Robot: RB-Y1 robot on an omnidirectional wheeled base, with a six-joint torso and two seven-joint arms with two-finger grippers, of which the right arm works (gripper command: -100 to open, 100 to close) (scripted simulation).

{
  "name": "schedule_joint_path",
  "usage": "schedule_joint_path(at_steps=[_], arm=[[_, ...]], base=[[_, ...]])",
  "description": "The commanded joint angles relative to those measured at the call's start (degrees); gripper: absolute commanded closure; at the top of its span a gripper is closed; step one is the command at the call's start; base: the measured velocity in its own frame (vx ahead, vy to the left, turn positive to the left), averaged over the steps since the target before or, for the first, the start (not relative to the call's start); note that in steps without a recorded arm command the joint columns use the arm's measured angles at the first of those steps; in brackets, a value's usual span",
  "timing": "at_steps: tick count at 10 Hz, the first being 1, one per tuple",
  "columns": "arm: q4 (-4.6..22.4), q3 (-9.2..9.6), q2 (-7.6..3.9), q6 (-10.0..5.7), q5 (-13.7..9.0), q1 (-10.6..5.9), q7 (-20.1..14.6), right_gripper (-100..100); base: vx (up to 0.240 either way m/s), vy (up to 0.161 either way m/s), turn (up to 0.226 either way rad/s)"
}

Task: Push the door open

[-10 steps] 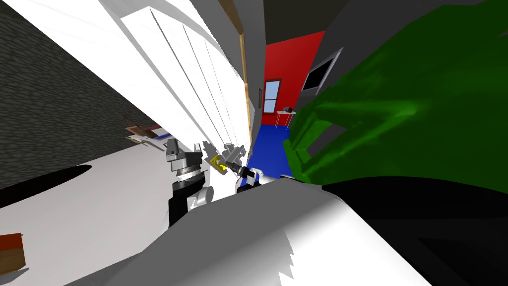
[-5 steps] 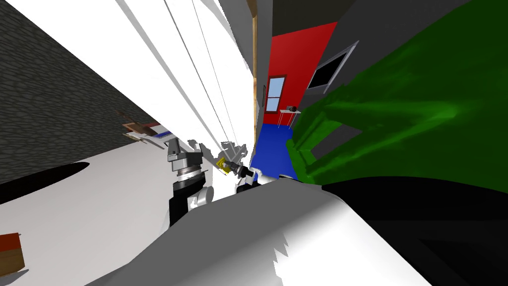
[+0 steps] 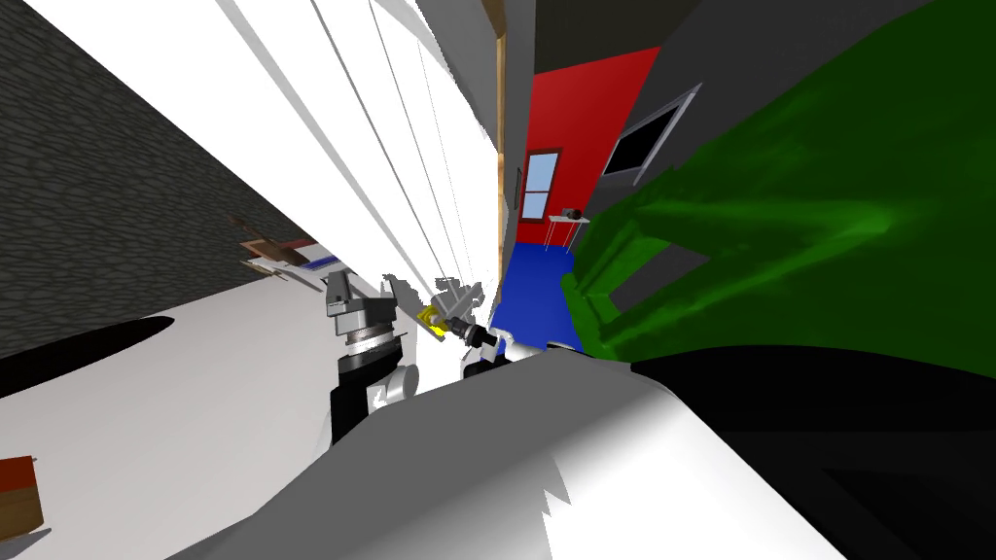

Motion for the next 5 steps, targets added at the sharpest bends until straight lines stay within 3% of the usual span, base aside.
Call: schedule_joint_path(at_steps=[1, 2, 3, 5], arm=[[0.0, 0.0, 0.0, 0.0, 0.0, 0.0, 0.0, 100], [0.0, 0.0, 0.0, 0.0, 0.0, 0.0, 0.0, 100], [0.1, -1.21, -1.29, -0.34, -0.1, 0.43, 0.3, -100], [0.2, -2.24, -0.79, -0.63, -0.1, 0.79, 0.5, -100]], base=[[-0.004, -0.007, 0.0], [0.0, 0.0, 0.0], [-0.128, -0.043, -0.155], [-0.203, -0.04, -0.102]])
